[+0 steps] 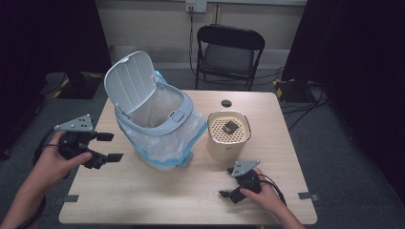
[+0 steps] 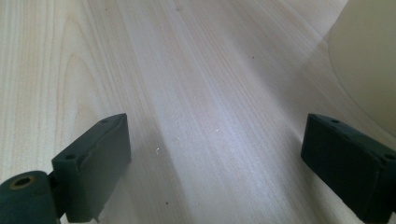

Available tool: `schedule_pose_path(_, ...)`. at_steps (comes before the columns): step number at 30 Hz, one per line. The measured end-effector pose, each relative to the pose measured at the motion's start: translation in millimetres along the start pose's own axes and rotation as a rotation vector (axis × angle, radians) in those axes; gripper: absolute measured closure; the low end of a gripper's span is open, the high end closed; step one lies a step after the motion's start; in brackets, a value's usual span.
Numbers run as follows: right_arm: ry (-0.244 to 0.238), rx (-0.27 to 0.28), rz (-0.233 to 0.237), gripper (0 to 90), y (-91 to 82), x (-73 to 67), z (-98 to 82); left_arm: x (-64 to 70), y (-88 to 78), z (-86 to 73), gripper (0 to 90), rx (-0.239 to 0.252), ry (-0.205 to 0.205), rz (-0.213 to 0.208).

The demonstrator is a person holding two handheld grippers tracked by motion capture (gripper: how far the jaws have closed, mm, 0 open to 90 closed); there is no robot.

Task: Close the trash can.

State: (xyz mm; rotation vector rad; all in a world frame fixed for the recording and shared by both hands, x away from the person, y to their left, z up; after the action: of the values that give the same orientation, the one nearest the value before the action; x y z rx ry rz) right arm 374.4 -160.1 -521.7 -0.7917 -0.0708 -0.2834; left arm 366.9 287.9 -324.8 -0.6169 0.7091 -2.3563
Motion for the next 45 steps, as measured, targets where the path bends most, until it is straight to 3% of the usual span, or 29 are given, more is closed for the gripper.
schedule_pose_path(23, -0.001, 0.0, 0.002, 7.8, 0.0, 0.1, 0.0, -5.5, -21.6, 75.8, 15.7, 0.053, 0.007, 0.059)
schedule_pose_path(30, -0.001, 0.0, 0.002, 7.8, 0.0, 0.1, 0.0, -4.0, -24.1, 82.8, 15.8, 0.015, 0.029, 0.092)
schedule_pose_path(35, -0.001, 0.0, 0.003, 7.8, 0.0, 0.1, 0.0, -4.6, -31.4, 86.4, 16.4, 0.05, 0.013, 0.091)
schedule_pose_path(36, -0.001, 0.0, 0.003, 7.7, 0.0, 0.2, 0.0, -5.4, -32.2, 89.1, 16.4, 0.05, 0.022, 0.109)
schedule_pose_path(39, -0.001, 0.0, 0.005, 7.7, 0.0, 0.1, 0.0, -3.8, -31.7, 93.4, 16.3, 0.061, 0.029, 0.107)
schedule_pose_path(41, -0.001, 0.0, 0.005, 7.7, 0.0, 0.1, 0.0, -1.0, -28.4, 100.5, 15.2, 0.063, 0.036, 0.138)
schedule_pose_path(45, 0.0, 0.0, 0.005, 7.7, -0.1, 0.1, 0.0, 2.0, -26.3, 105.8, 14.9, 0.059, 0.042, 0.136)
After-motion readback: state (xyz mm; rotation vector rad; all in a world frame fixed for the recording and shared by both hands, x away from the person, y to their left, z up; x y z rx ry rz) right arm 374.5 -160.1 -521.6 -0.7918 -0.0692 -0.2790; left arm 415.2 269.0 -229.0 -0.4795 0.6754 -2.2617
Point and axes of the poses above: each handheld gripper's, and its own axes: y roughly forward along the jaws, z roughly out of its top, x roughly to its right, the point moved 3 cm from there along y, roughly forward along the jaws, and after that the axes turned 13 degrees about -y, right-handed, at the moved point
